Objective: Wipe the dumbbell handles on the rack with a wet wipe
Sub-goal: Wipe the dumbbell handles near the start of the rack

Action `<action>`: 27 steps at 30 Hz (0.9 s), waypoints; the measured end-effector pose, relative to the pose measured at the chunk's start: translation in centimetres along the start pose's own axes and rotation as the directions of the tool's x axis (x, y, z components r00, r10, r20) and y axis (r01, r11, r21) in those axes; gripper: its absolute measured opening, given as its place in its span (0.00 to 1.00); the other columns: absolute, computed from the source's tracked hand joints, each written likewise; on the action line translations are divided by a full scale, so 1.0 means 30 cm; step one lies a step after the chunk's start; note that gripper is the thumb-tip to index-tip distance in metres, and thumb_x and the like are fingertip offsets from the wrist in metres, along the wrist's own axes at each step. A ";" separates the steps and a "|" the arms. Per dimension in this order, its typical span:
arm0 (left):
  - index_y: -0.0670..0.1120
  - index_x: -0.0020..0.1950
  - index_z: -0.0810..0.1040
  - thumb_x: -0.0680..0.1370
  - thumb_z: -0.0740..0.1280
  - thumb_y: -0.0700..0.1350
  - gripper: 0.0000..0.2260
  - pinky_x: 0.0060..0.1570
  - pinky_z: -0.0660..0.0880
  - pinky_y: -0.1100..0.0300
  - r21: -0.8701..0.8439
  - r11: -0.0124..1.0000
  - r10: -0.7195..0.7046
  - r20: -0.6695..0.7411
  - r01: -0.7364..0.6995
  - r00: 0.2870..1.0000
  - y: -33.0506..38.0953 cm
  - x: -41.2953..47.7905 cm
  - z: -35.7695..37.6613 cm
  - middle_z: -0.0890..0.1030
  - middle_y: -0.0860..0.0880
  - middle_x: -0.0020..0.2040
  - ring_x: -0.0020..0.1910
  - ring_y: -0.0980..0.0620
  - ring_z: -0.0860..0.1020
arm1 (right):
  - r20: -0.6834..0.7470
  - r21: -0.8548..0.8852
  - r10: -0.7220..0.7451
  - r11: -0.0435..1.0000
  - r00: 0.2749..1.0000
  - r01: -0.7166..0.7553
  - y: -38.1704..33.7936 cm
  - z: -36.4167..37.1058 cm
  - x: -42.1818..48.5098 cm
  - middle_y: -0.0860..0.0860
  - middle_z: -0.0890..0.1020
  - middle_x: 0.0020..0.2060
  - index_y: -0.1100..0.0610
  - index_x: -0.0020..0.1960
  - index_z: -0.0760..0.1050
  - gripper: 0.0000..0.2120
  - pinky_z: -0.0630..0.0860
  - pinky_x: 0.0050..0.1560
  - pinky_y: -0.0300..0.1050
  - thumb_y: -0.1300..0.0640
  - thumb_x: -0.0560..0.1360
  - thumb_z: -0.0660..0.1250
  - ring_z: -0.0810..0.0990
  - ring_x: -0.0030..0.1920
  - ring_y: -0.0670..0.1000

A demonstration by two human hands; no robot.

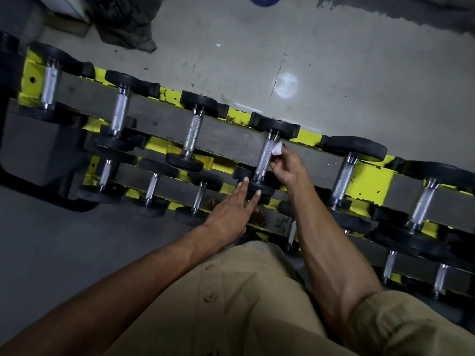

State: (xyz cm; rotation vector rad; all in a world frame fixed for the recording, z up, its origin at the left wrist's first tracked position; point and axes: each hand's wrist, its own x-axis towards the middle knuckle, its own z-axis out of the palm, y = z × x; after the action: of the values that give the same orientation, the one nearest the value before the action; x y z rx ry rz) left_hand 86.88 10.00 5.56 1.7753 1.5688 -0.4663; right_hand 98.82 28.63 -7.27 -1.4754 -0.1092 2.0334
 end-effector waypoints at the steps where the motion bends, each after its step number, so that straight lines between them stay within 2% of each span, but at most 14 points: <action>1: 0.48 0.85 0.35 0.81 0.68 0.38 0.46 0.81 0.54 0.48 -0.003 1.000 -0.005 0.002 0.005 1.000 0.002 0.000 0.001 0.27 0.37 0.81 0.84 0.39 0.39 | 0.011 -0.011 -0.005 1.000 1.000 0.006 0.004 0.007 0.004 0.57 0.82 0.50 0.61 0.62 0.75 0.10 0.83 0.50 0.46 0.63 0.81 0.62 0.83 0.45 0.52; 3: 0.48 0.85 0.35 0.81 0.68 0.38 0.46 0.80 0.55 0.48 -0.005 1.000 -0.010 0.001 0.010 1.000 0.004 0.003 0.005 0.27 0.37 0.81 0.84 0.39 0.39 | 0.053 -0.029 0.016 0.999 0.998 -0.014 -0.006 0.033 -0.005 0.58 0.82 0.50 0.63 0.66 0.74 0.15 0.81 0.58 0.47 0.64 0.81 0.60 0.84 0.45 0.54; 5: 0.48 0.85 0.35 0.81 0.68 0.38 0.46 0.81 0.54 0.47 0.000 1.000 -0.012 -0.001 0.012 1.000 0.004 0.005 0.009 0.27 0.36 0.80 0.84 0.38 0.39 | 0.107 -0.016 0.052 0.999 0.993 -0.051 -0.023 0.054 -0.008 0.59 0.84 0.52 0.63 0.63 0.75 0.15 0.73 0.69 0.56 0.63 0.82 0.54 0.85 0.51 0.58; 8: 0.48 0.85 0.36 0.81 0.67 0.37 0.46 0.81 0.51 0.47 0.004 1.000 -0.011 -0.002 0.011 1.000 -0.001 0.010 0.018 0.27 0.36 0.81 0.84 0.38 0.39 | 0.157 0.039 0.095 0.994 0.983 -0.103 -0.042 0.066 -0.010 0.57 0.84 0.58 0.58 0.61 0.76 0.17 0.70 0.67 0.61 0.58 0.81 0.51 0.81 0.62 0.60; 11: 0.48 0.85 0.36 0.81 0.67 0.36 0.46 0.82 0.50 0.46 0.020 1.000 -0.010 -0.007 0.010 1.000 -0.001 0.014 0.022 0.27 0.35 0.80 0.84 0.37 0.39 | 0.162 0.060 0.080 0.994 0.983 -0.091 -0.025 0.061 -0.021 0.56 0.85 0.53 0.58 0.59 0.77 0.18 0.68 0.69 0.61 0.56 0.82 0.49 0.83 0.58 0.57; 13: 0.48 0.85 0.35 0.81 0.66 0.36 0.46 0.82 0.50 0.45 0.026 1.000 -0.009 -0.006 0.009 1.000 -0.002 0.018 0.028 0.27 0.35 0.80 0.84 0.37 0.38 | 0.128 0.111 0.018 0.993 0.992 -0.033 0.004 0.053 -0.028 0.56 0.86 0.49 0.58 0.58 0.75 0.14 0.69 0.69 0.61 0.56 0.84 0.52 0.83 0.57 0.58; 15: 0.48 0.85 0.35 0.81 0.65 0.35 0.45 0.82 0.49 0.46 0.031 0.999 -0.011 -0.017 0.012 1.000 -0.002 0.022 0.033 0.27 0.35 0.80 0.84 0.37 0.38 | 0.064 0.140 -0.059 0.989 0.996 0.050 0.037 0.054 -0.043 0.55 0.86 0.46 0.58 0.56 0.76 0.10 0.73 0.64 0.58 0.56 0.85 0.57 0.84 0.52 0.56; 16: 0.47 0.85 0.35 0.81 0.65 0.35 0.45 0.82 0.49 0.45 0.033 0.999 -0.010 -0.019 0.010 1.000 -0.001 0.023 0.038 0.27 0.34 0.80 0.84 0.37 0.38 | 0.003 0.113 -0.124 0.986 0.992 0.123 0.047 0.063 -0.046 0.54 0.86 0.43 0.58 0.54 0.77 0.08 0.77 0.57 0.54 0.58 0.84 0.60 0.84 0.47 0.55; 18: 0.47 0.85 0.34 0.81 0.64 0.35 0.44 0.83 0.49 0.45 0.038 0.999 -0.002 -0.015 0.003 1.000 -0.002 0.024 0.043 0.27 0.34 0.79 0.84 0.37 0.38 | -0.182 -0.134 -0.378 0.924 0.908 0.358 0.048 0.083 -0.053 0.50 0.81 0.33 0.56 0.44 0.78 0.07 0.75 0.42 0.46 0.62 0.80 0.66 0.78 0.35 0.49; 20: 0.46 0.85 0.34 0.81 0.64 0.35 0.44 0.83 0.50 0.45 0.038 0.999 0.001 -0.018 -0.001 1.000 -0.003 0.027 0.046 0.27 0.33 0.79 0.84 0.37 0.38 | -0.218 -0.582 -0.713 0.643 0.667 0.498 0.046 0.098 -0.086 0.49 0.78 0.32 0.56 0.38 0.76 0.09 0.69 0.39 0.43 0.63 0.77 0.68 0.73 0.34 0.48; 21: 0.46 0.85 0.34 0.81 0.64 0.35 0.44 0.83 0.50 0.45 0.040 0.999 0.001 -0.020 0.000 1.000 -0.004 0.028 0.045 0.27 0.33 0.79 0.84 0.36 0.38 | -0.130 -0.726 -0.818 0.464 0.560 0.508 0.052 0.100 -0.114 0.49 0.79 0.34 0.56 0.40 0.77 0.08 0.68 0.38 0.43 0.63 0.77 0.69 0.74 0.36 0.49; 23: 0.46 0.84 0.34 0.81 0.65 0.36 0.45 0.83 0.51 0.44 0.052 0.999 0.004 -0.017 -0.003 1.000 -0.008 0.028 0.046 0.26 0.33 0.79 0.84 0.36 0.39 | 0.139 -0.838 -0.902 0.113 0.409 0.534 0.076 0.082 -0.158 0.51 0.80 0.41 0.58 0.44 0.78 0.04 0.70 0.40 0.45 0.62 0.77 0.68 0.76 0.43 0.51; 24: 0.46 0.84 0.34 0.81 0.65 0.36 0.45 0.83 0.51 0.45 0.059 0.998 0.005 -0.016 -0.004 1.000 -0.011 0.028 0.048 0.26 0.33 0.79 0.84 0.36 0.38 | 0.278 -0.832 -0.885 -0.026 0.375 0.554 0.086 0.065 -0.171 0.51 0.80 0.46 0.58 0.47 0.79 0.02 0.71 0.44 0.43 0.62 0.77 0.67 0.76 0.48 0.51; 27: 0.46 0.84 0.34 0.81 0.66 0.36 0.45 0.83 0.51 0.45 0.061 0.998 0.004 -0.017 -0.003 1.000 -0.015 0.028 0.049 0.26 0.33 0.79 0.84 0.36 0.38 | 0.566 -0.791 -0.730 -0.351 0.383 0.501 0.073 0.020 -0.178 0.49 0.78 0.62 0.55 0.59 0.80 0.10 0.72 0.47 0.39 0.60 0.78 0.67 0.75 0.59 0.51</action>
State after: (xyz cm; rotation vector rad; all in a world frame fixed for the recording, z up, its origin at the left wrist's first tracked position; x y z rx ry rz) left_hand 86.90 9.56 3.86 1.8317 1.5782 -0.5033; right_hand 98.34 24.25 -3.49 -1.4981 -2.0934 0.5041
